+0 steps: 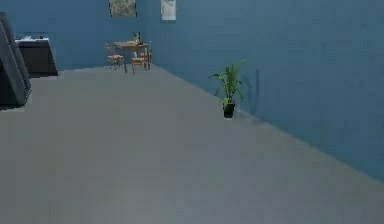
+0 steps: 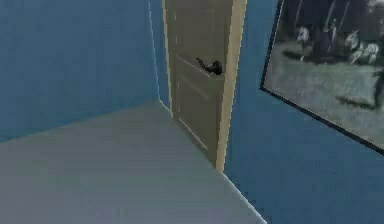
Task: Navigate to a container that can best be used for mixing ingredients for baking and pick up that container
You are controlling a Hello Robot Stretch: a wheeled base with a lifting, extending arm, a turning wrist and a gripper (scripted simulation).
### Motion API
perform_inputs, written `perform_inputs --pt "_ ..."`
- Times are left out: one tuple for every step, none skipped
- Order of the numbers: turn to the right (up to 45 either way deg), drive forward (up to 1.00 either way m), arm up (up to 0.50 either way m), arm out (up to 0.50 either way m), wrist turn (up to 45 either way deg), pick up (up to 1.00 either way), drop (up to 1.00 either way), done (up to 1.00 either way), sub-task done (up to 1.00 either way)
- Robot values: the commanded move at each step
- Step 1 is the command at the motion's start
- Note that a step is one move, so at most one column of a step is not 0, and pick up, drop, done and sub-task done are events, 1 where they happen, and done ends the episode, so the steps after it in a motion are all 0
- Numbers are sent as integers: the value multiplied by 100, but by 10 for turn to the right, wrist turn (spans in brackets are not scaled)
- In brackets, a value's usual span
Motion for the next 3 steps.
perform_inputs --pt "-300 0 0 0 0 0 0 0 0" --pt "0 100 0 0 0 0 0 0 0" --pt "0 100 0 0 0 0 0 0 0"
